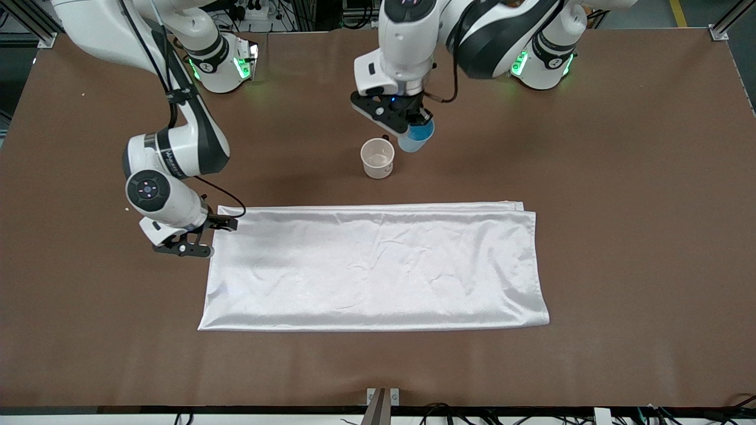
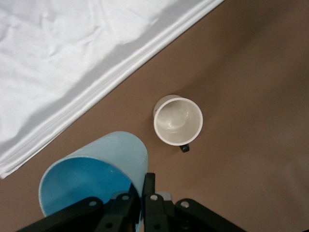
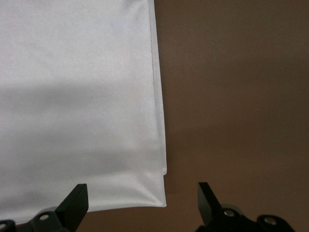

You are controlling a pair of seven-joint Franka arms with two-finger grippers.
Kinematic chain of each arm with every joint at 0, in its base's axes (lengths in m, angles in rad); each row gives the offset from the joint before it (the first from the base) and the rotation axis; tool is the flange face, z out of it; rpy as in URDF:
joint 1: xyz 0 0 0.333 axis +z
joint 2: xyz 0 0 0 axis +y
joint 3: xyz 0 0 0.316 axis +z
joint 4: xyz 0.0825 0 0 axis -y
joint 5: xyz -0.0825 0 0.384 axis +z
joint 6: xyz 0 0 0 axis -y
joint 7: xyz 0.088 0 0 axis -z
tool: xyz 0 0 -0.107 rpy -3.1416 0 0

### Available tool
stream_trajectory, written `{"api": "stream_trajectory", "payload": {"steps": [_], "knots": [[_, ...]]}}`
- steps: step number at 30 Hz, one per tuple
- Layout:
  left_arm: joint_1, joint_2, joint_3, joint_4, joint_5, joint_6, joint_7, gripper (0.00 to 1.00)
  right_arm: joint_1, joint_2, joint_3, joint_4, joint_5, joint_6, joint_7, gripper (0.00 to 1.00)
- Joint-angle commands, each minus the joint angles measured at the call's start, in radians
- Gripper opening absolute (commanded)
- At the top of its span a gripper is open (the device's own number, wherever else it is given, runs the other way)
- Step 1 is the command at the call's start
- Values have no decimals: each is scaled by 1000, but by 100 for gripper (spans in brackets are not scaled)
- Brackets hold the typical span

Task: Place blue cup into white mug on table

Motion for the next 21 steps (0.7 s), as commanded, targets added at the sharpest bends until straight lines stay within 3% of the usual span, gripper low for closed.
{"api": "stream_trajectory", "payload": {"steps": [1,10,21], "knots": [[-24,82,-14,22,52,50,-3,0,0,-80,18,-104,-1,14,-11,100],[-31,198,-74,22,186,145,-26,0,-75,-179,18,-301,-1,190,-116,100],[-73,311,-114,21,356,202,-137,0,-135,-233,15,-378,-2,204,-204,100]]}}
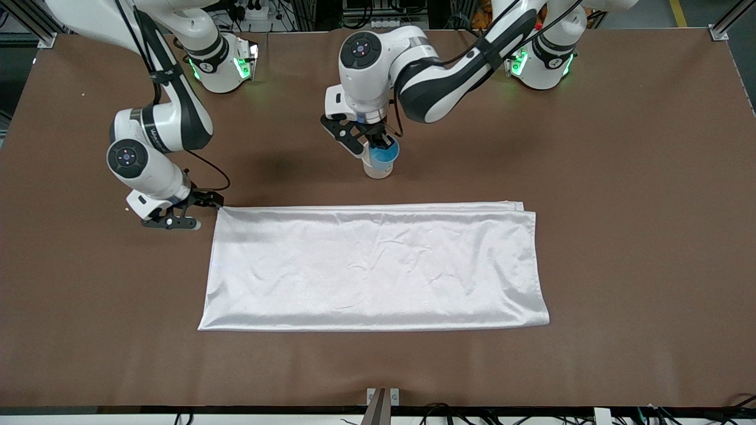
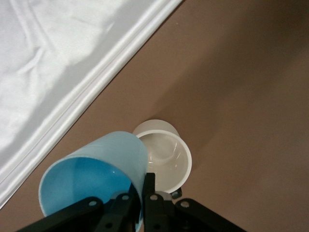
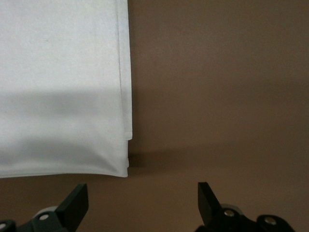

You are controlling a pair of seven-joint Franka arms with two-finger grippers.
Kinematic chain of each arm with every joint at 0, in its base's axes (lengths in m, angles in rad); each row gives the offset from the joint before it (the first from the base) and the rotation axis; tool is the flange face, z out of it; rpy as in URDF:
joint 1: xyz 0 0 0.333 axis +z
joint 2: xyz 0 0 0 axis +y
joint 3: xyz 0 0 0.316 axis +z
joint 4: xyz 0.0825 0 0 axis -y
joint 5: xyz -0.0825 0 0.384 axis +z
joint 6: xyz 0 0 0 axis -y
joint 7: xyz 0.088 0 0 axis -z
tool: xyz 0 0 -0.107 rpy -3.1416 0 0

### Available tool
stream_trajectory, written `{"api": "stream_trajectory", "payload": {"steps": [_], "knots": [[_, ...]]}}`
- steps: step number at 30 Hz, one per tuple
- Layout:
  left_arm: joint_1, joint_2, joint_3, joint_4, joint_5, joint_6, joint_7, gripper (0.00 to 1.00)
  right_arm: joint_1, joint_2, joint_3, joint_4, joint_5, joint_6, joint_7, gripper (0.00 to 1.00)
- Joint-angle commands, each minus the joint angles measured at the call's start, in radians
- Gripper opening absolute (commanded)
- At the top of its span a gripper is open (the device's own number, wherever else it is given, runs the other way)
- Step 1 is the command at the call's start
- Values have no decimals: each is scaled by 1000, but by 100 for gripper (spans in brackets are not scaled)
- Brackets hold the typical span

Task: Place blue cup into white mug on table

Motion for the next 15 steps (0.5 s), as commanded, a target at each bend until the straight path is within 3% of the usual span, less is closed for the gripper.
{"api": "stream_trajectory", "payload": {"steps": [1,15], "knots": [[-1,59,-37,18,89,21,-69,0,-48,-61,12,-65,-2,21,-65,100],[-26,80,-45,-19,120,28,-149,0,-56,-110,10,-203,-2,177,-66,100]]}}
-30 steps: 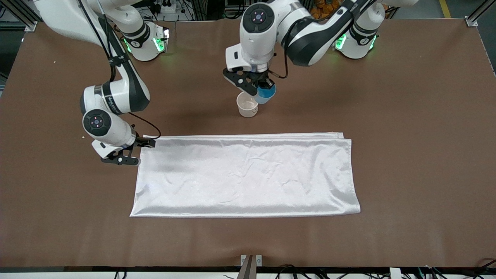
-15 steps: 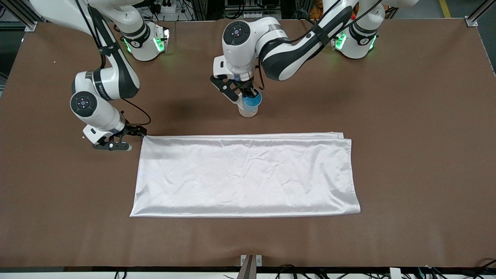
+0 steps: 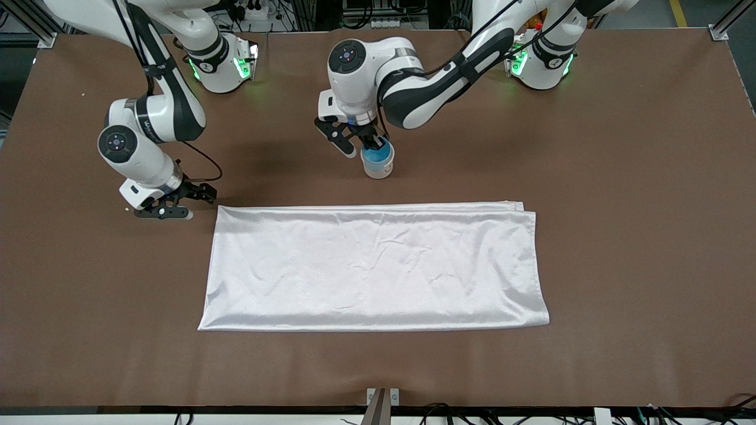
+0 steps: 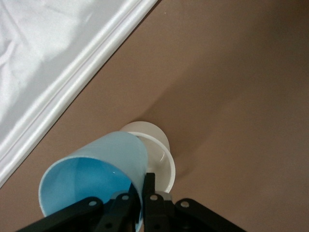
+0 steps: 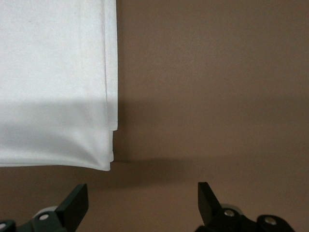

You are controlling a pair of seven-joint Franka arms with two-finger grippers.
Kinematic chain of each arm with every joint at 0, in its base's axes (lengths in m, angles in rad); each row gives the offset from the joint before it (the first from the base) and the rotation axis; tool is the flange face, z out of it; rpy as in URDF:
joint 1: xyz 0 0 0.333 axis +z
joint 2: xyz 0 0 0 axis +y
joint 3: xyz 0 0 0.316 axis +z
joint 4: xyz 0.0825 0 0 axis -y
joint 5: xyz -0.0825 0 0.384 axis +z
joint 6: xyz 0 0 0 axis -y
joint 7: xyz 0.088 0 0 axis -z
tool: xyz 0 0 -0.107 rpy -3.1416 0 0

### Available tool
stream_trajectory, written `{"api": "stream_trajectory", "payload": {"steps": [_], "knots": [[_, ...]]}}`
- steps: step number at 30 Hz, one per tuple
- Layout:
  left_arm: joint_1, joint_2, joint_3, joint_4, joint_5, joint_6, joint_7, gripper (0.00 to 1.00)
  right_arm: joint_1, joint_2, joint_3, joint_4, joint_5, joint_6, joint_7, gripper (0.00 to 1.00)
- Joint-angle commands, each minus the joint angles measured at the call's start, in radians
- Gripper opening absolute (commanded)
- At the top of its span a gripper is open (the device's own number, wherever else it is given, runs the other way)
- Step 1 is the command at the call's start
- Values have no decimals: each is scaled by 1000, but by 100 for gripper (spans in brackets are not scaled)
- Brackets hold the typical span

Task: Place blue cup into white mug on table

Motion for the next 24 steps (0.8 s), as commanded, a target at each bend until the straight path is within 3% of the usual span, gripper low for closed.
{"api": "stream_trajectory", "payload": {"steps": [1,18,21,23,24], "knots": [[-6,10,-14,-21,37,5,-61,0,-18,-78,10,-77,-2,25,-14,100],[-19,21,-20,-43,83,2,-62,2,-21,-198,10,-131,-4,-22,-14,100],[-19,24,-20,-41,84,3,-62,24,-21,-222,10,-125,-4,-44,-14,100],[-19,27,-20,-41,86,5,-62,54,-21,-235,10,-115,-4,-59,-14,100],[-19,27,-20,-41,89,5,-62,64,-21,-238,10,-106,-4,-68,-14,100]]}}
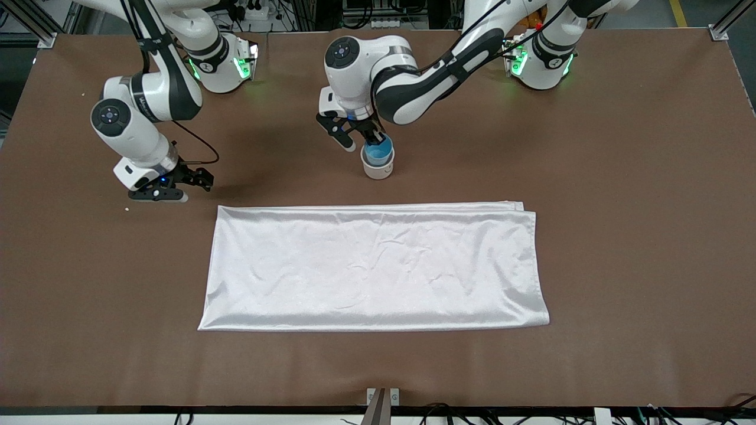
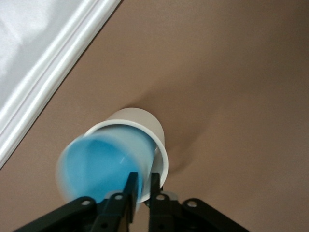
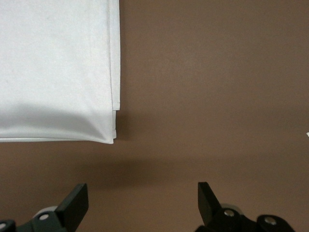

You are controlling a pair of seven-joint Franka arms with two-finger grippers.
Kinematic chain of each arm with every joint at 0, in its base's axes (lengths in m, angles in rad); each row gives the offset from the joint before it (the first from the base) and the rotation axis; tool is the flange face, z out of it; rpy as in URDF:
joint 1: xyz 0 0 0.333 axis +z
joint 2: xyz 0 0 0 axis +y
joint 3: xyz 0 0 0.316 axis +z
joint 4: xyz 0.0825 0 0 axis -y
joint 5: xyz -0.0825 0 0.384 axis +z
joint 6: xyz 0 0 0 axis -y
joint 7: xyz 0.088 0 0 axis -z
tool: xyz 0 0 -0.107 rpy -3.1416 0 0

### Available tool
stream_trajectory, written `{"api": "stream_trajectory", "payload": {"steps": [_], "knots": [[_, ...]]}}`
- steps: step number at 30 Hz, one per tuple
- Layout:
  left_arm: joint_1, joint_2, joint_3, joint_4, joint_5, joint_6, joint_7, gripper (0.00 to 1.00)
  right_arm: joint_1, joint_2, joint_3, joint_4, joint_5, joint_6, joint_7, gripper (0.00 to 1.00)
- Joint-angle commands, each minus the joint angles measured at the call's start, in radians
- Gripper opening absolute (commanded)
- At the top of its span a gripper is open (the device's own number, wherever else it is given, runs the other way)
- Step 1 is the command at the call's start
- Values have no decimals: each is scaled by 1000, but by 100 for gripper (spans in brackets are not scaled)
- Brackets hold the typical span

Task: Place blue cup into white mug on table

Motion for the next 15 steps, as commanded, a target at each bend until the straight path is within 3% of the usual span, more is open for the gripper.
{"api": "stream_trajectory", "payload": {"steps": [1,4,15], "knots": [[2,12,-13,3,42,5,-30,70,-19,-78,10,-4,-4,-54,-14,100],[2,12,-13,3,46,5,-32,98,-19,-80,10,51,-4,-126,-14,100],[34,-66,-17,9,18,-32,-24,100,-21,-54,10,358,2,-484,-30,100]]}}
